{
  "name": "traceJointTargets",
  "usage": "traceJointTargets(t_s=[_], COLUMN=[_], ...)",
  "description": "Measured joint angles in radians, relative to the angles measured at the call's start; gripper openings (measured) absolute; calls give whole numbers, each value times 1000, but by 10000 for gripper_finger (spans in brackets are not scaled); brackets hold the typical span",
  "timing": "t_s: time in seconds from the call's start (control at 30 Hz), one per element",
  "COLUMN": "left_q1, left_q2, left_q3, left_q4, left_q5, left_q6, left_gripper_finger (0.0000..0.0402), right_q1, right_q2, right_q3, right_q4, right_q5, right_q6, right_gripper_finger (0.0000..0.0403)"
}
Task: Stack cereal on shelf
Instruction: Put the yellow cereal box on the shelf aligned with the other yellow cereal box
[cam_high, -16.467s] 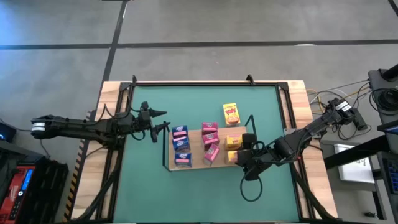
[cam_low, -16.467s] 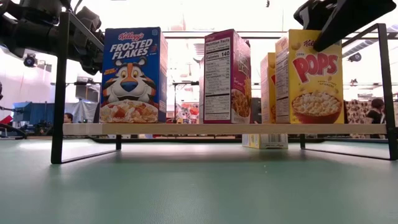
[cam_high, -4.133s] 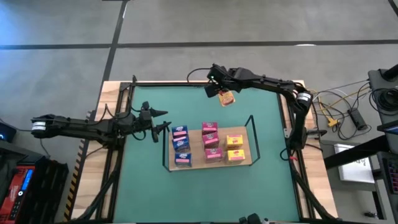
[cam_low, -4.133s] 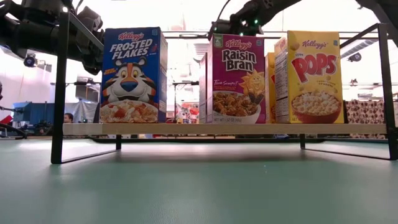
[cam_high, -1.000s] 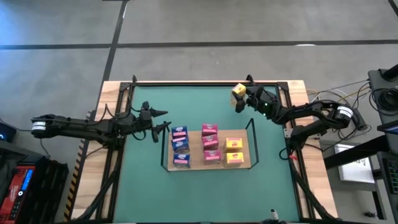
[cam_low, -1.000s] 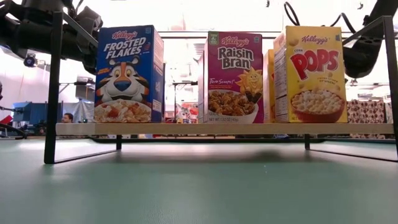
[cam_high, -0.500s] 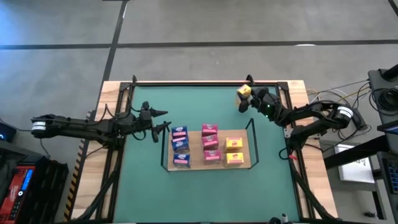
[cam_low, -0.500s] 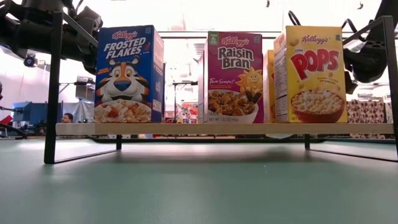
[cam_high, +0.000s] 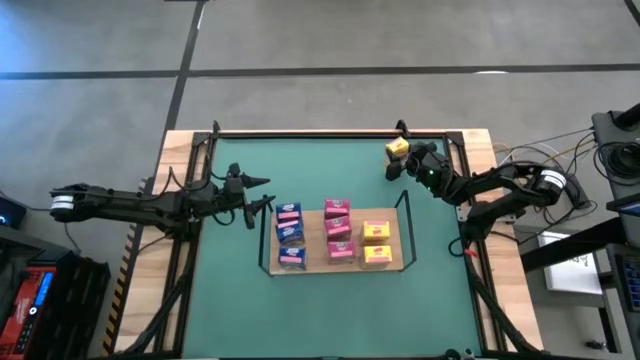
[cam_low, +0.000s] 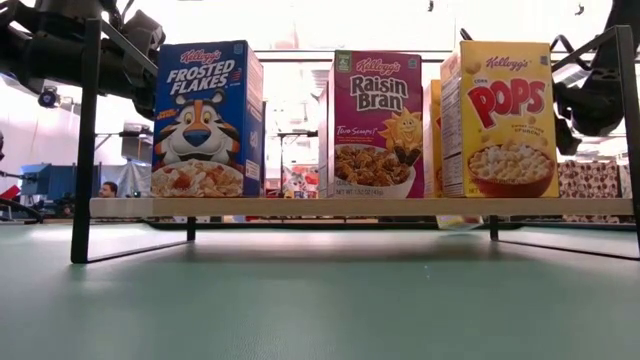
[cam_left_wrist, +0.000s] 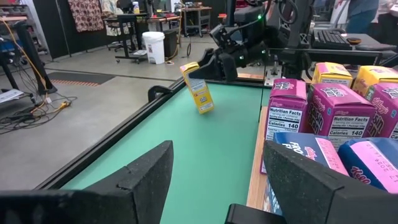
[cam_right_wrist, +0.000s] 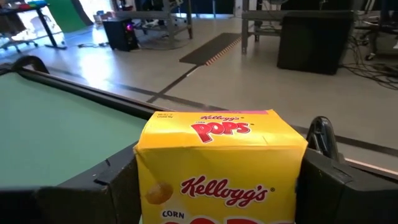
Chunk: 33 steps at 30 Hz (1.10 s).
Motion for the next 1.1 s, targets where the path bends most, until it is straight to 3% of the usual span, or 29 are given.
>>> traceJointTargets(t_s=[0.33,0.7,1.1], left_q1=[0,0,0], left_q2=[0,0,0], left_q3=[0,0,0], left_q4=[0,0,0], left_q5=[0,0,0], left_q6=[0,0,0], left_gripper_finger=[233,233,233], right_q1=[-1,0,5], right_q2=[21,15,-68], right_q3=[0,0,0], right_q4=[11,15,-14], right_q5=[17,-4,-94], right_q6=[-6,-5,10], right_gripper_finger=[313,367,370])
